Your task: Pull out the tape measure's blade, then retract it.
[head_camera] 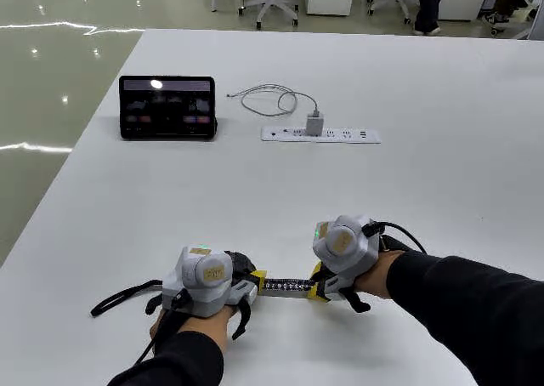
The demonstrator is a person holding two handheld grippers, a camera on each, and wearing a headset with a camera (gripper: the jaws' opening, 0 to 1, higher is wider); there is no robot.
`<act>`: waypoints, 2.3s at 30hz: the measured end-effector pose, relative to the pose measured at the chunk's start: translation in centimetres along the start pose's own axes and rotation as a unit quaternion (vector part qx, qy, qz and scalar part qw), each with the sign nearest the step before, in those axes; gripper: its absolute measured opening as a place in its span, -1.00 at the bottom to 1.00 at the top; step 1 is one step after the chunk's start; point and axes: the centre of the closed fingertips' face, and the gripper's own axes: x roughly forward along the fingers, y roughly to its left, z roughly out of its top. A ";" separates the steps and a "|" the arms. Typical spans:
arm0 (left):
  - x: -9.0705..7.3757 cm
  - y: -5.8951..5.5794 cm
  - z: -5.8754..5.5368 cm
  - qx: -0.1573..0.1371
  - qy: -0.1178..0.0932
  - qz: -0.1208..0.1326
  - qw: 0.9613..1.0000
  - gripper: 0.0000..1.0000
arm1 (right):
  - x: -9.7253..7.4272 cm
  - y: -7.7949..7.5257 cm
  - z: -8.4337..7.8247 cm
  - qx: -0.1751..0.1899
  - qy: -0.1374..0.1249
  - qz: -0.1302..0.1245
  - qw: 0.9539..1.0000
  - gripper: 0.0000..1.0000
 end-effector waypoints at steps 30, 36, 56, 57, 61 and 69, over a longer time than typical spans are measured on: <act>0.0 0.0 -0.1 -0.003 -0.001 -0.002 1.000 0.28 | 0.6 0.4 1.4 0.000 -0.022 0.002 1.000 -0.79; 0.0 0.0 0.0 -0.003 -0.001 -0.003 1.000 0.28 | 0.8 0.4 1.8 -0.009 -0.024 -0.001 1.000 -0.79; 0.0 0.0 0.0 -0.006 0.000 -0.007 1.000 0.28 | 1.4 0.5 2.6 -0.008 -0.033 -0.001 0.999 -0.79; 0.0 0.0 0.0 -0.007 0.000 -0.007 1.000 0.28 | 1.4 0.5 2.7 -0.010 -0.033 0.000 0.999 -0.79; -0.1 0.0 -0.1 -0.006 -0.001 -0.007 1.000 0.28 | 1.5 0.5 3.0 -0.011 -0.037 0.000 0.999 -0.79; -0.1 0.0 -0.1 -0.006 -0.001 -0.008 1.000 0.28 | 1.8 0.8 3.6 -0.014 -0.042 0.005 0.999 -0.79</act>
